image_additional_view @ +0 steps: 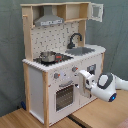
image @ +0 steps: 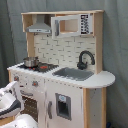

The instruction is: Play with the kitchen

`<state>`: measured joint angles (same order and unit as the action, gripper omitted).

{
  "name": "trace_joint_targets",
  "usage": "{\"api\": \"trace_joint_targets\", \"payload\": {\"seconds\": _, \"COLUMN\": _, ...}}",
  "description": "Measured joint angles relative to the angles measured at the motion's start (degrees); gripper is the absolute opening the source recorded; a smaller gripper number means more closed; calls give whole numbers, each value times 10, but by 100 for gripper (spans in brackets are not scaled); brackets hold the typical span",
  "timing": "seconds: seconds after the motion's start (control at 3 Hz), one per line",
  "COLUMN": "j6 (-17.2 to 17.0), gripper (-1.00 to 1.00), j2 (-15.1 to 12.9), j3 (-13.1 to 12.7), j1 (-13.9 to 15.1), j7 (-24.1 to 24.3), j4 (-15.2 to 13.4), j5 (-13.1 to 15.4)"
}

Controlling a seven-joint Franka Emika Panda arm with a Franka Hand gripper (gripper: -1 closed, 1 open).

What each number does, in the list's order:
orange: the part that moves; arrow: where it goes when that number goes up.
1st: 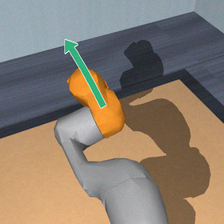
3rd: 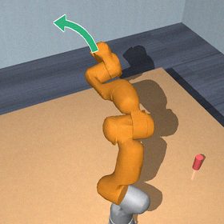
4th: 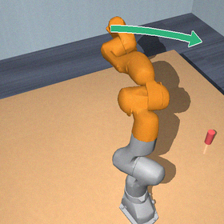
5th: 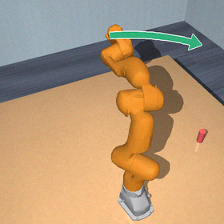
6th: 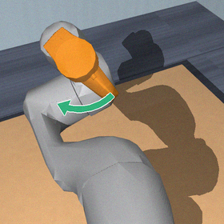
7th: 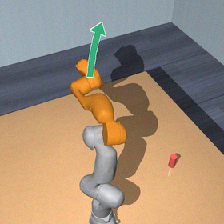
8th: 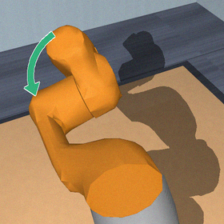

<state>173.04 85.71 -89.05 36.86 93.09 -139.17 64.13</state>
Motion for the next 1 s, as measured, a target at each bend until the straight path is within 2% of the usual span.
{"api": "trace_joint_targets", "payload": {"seconds": 0.33, "j6": -22, "gripper": 100, "j2": 0, "j3": -10, "j1": 14, "j7": 56, "j4": 13, "j5": 0}}
{"api": "trace_joint_targets", "payload": {"seconds": 1.0, "j6": -46, "gripper": 100, "j2": 0, "j3": -57, "j1": 59, "j7": 154, "j4": 46, "j5": 0}}
